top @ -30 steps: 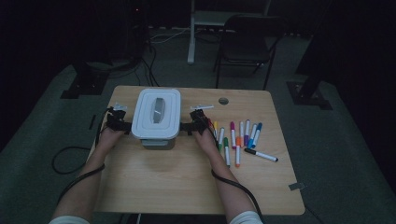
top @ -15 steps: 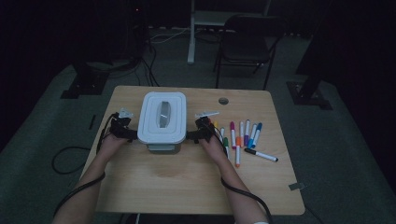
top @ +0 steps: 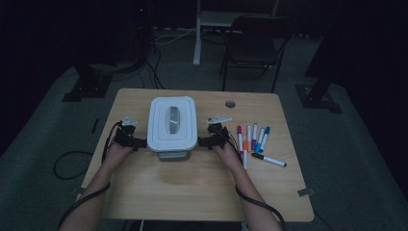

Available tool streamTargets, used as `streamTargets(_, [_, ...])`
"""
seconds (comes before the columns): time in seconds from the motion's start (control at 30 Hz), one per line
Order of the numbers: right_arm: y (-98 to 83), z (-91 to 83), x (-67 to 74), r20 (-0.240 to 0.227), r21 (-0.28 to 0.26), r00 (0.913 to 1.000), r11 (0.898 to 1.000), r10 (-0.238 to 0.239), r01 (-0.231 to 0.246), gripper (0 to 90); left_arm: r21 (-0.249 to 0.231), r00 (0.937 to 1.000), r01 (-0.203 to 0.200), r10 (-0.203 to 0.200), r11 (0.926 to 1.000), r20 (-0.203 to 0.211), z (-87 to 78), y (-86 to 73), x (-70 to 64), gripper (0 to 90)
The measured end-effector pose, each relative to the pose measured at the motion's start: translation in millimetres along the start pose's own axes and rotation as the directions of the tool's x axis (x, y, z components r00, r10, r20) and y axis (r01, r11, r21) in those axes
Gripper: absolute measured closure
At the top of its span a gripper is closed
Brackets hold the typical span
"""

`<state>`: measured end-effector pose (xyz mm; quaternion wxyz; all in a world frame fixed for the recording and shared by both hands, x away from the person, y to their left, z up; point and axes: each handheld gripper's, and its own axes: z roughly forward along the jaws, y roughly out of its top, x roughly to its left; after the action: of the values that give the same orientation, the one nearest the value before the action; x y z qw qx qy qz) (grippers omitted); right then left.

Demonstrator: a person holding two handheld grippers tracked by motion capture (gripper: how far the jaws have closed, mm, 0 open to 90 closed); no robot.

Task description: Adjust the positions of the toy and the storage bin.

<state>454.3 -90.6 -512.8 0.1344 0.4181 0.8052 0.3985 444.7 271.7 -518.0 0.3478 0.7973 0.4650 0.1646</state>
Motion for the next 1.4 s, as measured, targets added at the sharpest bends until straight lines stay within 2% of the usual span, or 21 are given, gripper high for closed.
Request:
streamTargets(0.07, [2.0,0.2,-0.6,0.012,-0.005,0.9999,1.0,-0.002,0.002,14.3,0.039,0.9997,0.015,-0.014,0.9991,-0.018,4.5,0.1,4.1,2.1])
streamTargets(0.1, [2.0,0.2,-0.6,0.012,-0.005,0.9999,1.0,-0.002,0.002,14.3,0.039,0.9997,0.015,-0.014,0.9991,-0.018,4.5,0.1,4.1,2.1])
streamTargets(0.13, [7.7,3.7,-6.0,0.047,-0.008,0.9989,1.0,-0.004,0.005,14.3,0.062,0.9995,0.028,-0.027,0.9977,-0.018,7.2,1.0,7.0,0.3])
streamTargets(0.17, [7.7,3.7,-6.0,0.047,-0.008,0.9989,1.0,-0.004,0.005,14.3,0.07,0.9994,0.034,-0.034,0.997,-0.005,8.1,2.0,9.0,0.3])
streamTargets(0.23, [10.4,8.2,-10.3,0.058,0.014,0.9983,1.0,0.004,-0.005,14.3,0.073,0.9994,0.034,-0.033,0.9968,-0.014,10.2,5.0,11.3,0.3])
streamTargets(0.27, [11.8,9.9,-12.1,0.062,0.021,0.998,1.0,0.01,-0.011,14.3,0.071,0.9995,0.026,-0.024,0.9972,-0.021,11.2,7.5,12.7,0.3])
streamTargets(0.3, [15.7,13.8,-16.1,0.061,0.026,0.9979,0.999,0.024,-0.025,14.3,0.042,0.9994,0.02,-0.019,0.9989,-0.03,13.2,11.4,15.8,0.3])
streamTargets(0.33, [15.7,13.8,-16.1,0.061,0.026,0.9979,0.999,0.024,-0.025,14.3,0.042,0.9994,0.02,-0.019,0.9989,-0.03,13.2,11.4,15.8,0.3])
streamTargets(0.37, [19.7,17.7,-19.9,0.068,0.035,0.9971,0.999,0.032,-0.035,14.3,0.005,0.9992,0.027,-0.026,0.9996,-0.031,14.7,15.7,19.9,0.3])
streamTargets(0.43, [22.1,19.4,-21.6,0.071,0.04,0.9968,0.998,0.036,-0.039,14.3,-0.014,0.9988,0.029,-0.03,0.9995,-0.039,15.7,17.9,21.4,0.3])
streamTargets(0.53, [31.1,22.5,-25.9,0.098,0.036,0.9945,0.998,0.039,-0.042,14.2,-0.009,0.9978,0.001,-0.002,1.0,-0.066,20.7,24.8,24.6,0.3])
streamTargets(0.57, [37.2,24.8,-27.9,0.126,0.042,0.9914,0.998,0.037,-0.042,14.3,-0.001,0.9974,0.0,0.0,1.0,-0.073,22.7,26.9,25.2,0.4])
streamTargets(0.63, [40.0,26.1,-28.9,0.133,0.041,0.99,0.998,0.049,-0.055,14.3,-0.002,0.9976,0.004,-0.004,1.0,-0.069,26.2,30.4,26.5,0.3])
streamTargets(0.77, [47.2,35.9,-29.3,0.105,0.035,0.9909,0.996,0.083,-0.087,14.3,-0.005,0.9984,0.021,-0.021,0.9998,-0.052,30.7,37.1,26.2,0.4])
streamTargets(0.87, [48.4,39.6,-27.7,0.081,0.033,0.9927,0.995,0.09,-0.093,14.2,-0.001,0.9996,0.027,-0.027,0.9996,-0.009,31.7,41.0,24.0,0.3])
streamTargets(0.93, [49.3,40.8,-25.8,0.061,0.018,0.9934,0.995,0.097,-0.099,15.8,0.004,0.9995,0.016,-0.016,0.9999,-0.027,31.4,42.8,20.8,0.4])
streamTargets(0.97, [48.8,41.3,-25.1,0.069,0.014,0.9929,0.995,0.097,-0.098,17.0,0.022,0.999,0.032,-0.031,0.9992,-0.032,30.5,43.8,18.7,0.4])
streamTargets(1.03, [48.2,41.5,-24.9,0.064,0.015,0.9932,0.995,0.097,-0.099,17.3,0.026,0.9989,0.032,-0.031,0.9992,-0.035,29.6,44.0,17.3,0.4])
streamTargets(1.13, [47.2,42.5,-23.5,0.065,0.036,0.9935,0.995,0.093,-0.096,18.9,0.039,0.9988,0.004,-0.002,0.9992,-0.05,26.1,43.8,11.4,0.5])
streamTargets(1.27, [44.7,36.2,-16.8,0.058,0.063,0.9967,0.996,0.057,-0.06,20.3,0.064,0.9967,-0.05,0.054,0.9967,-0.06,19.0,42.1,2.7,0.5])
streamTargets(1.4, [38.2,31.1,-13.1,0.04,0.057,0.9979,0.997,0.051,-0.053,20.3,0.048,0.9979,-0.041,0.044,0.998,-0.048,9.5,29.0,-7.4,0.5])
